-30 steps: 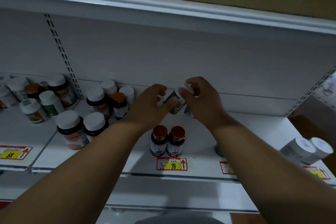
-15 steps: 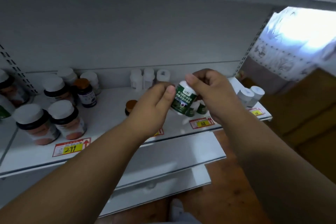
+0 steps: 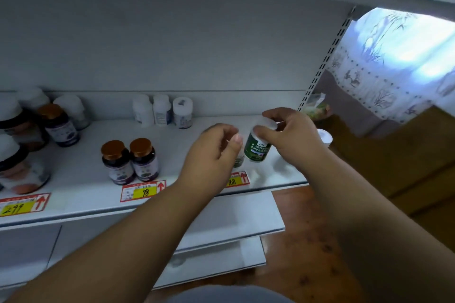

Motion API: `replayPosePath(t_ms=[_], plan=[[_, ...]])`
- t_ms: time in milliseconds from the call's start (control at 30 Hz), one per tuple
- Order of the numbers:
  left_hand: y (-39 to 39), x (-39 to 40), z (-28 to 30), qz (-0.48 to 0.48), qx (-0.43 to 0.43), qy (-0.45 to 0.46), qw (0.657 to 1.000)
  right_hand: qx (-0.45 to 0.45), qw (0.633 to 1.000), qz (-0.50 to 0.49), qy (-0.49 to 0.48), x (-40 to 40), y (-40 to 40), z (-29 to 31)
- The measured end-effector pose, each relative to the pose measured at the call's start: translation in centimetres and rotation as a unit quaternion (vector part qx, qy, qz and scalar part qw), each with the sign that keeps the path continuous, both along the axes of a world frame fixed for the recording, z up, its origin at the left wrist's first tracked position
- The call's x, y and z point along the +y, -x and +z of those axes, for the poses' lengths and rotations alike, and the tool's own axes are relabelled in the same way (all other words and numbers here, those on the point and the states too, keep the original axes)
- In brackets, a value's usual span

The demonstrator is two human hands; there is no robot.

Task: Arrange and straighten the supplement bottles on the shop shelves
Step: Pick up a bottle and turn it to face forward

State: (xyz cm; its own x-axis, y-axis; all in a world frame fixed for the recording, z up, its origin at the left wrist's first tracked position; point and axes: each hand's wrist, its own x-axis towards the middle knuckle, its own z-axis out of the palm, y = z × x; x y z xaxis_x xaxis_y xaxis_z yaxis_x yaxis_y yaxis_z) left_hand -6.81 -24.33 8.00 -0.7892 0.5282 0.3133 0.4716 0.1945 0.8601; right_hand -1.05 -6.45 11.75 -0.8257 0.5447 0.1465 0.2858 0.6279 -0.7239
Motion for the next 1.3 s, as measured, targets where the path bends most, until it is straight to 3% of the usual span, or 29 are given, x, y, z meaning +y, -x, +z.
replayPosePath(t_ms=[267, 467, 667, 1000, 1300], plan=[[-3.5, 5.5, -4.6, 0.136, -0.013, 0.030, 0.990, -0.073, 0.993, 0.078, -0.055, 5.8, 3.0, -6.3], [-4.4, 6.8, -5.6, 0.188, -0.024, 0.051, 0.981, -0.075, 0.987, 0.135, -0.052, 7.1, 3.5, -8.0], [-4.5, 7.0, -5.8, 0.189, -0.028, 0.061, 0.980, -0.069, 0.980, 0.183, -0.027, 7.2, 2.8, -8.4], [-2.9, 6.2, -4.5, 0.171, -0.013, 0.057, 0.984, -0.070, 0.982, 0.168, -0.047, 6.8, 2.5, -7.8], [1.3, 0.4, -0.9, 0.122, 0.047, 0.064, 0.989, 0.053, 0.981, 0.138, -0.127, 0.4, 4.5, -3.0]])
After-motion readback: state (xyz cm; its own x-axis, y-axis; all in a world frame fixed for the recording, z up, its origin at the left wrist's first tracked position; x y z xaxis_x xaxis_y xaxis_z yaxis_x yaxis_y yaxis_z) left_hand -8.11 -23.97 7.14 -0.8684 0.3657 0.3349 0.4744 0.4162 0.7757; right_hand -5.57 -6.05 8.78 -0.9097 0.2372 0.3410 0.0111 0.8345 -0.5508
